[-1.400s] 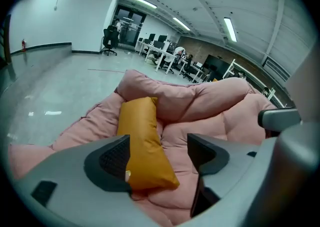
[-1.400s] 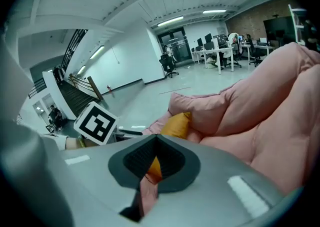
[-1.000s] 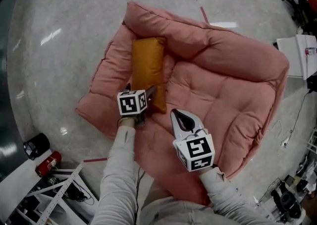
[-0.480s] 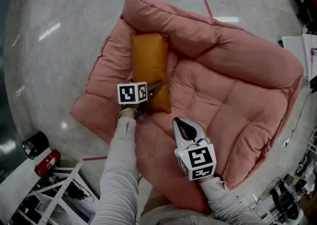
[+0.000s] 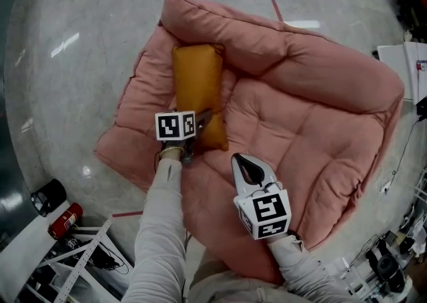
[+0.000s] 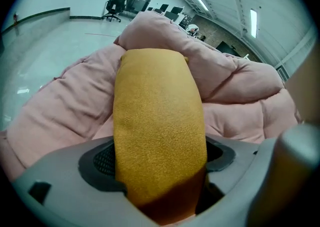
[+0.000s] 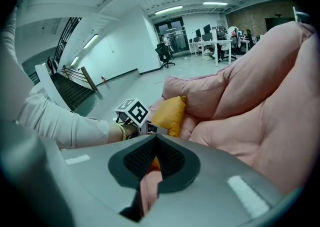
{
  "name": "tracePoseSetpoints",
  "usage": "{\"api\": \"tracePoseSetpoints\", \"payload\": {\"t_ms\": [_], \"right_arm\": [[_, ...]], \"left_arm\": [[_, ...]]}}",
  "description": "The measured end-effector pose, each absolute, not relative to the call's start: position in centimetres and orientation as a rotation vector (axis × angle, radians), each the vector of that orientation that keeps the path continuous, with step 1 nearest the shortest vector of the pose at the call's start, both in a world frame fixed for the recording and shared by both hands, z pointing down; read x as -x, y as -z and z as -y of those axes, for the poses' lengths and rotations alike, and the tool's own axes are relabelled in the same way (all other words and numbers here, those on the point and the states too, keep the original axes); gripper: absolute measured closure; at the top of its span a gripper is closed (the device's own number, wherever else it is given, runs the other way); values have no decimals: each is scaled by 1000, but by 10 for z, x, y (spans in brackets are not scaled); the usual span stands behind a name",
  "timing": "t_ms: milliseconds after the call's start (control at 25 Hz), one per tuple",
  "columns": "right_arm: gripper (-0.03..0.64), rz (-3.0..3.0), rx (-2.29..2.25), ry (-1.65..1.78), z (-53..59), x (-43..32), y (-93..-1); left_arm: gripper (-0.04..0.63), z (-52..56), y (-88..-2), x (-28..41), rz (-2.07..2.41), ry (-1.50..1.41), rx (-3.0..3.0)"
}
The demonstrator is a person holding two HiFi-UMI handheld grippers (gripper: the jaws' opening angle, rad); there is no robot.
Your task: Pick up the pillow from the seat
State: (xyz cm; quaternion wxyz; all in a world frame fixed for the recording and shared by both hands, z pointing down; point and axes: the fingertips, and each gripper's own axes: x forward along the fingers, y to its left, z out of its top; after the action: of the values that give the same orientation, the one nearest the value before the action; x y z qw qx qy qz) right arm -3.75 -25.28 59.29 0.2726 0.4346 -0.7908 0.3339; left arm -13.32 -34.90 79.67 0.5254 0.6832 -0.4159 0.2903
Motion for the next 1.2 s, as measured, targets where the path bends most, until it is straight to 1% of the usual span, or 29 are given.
{"api": "tracePoseSetpoints", "payload": {"t_ms": [80, 200, 560, 1200], "right_arm": [[617, 2135, -1180, -889, 254, 38, -587], [618, 2145, -1195, -865, 256, 38, -577], [617, 2191, -1246, -799, 256, 35, -537], [617, 2271, -1275, -632, 216, 23, -466]], "left_arm": [[159, 347, -791, 134, 1028, -708, -1637], [173, 344, -778, 135, 1074, -705, -1649], [173, 332, -701, 124, 1119, -624, -1746], [172, 249, -559, 117, 1140, -514, -1876]]}}
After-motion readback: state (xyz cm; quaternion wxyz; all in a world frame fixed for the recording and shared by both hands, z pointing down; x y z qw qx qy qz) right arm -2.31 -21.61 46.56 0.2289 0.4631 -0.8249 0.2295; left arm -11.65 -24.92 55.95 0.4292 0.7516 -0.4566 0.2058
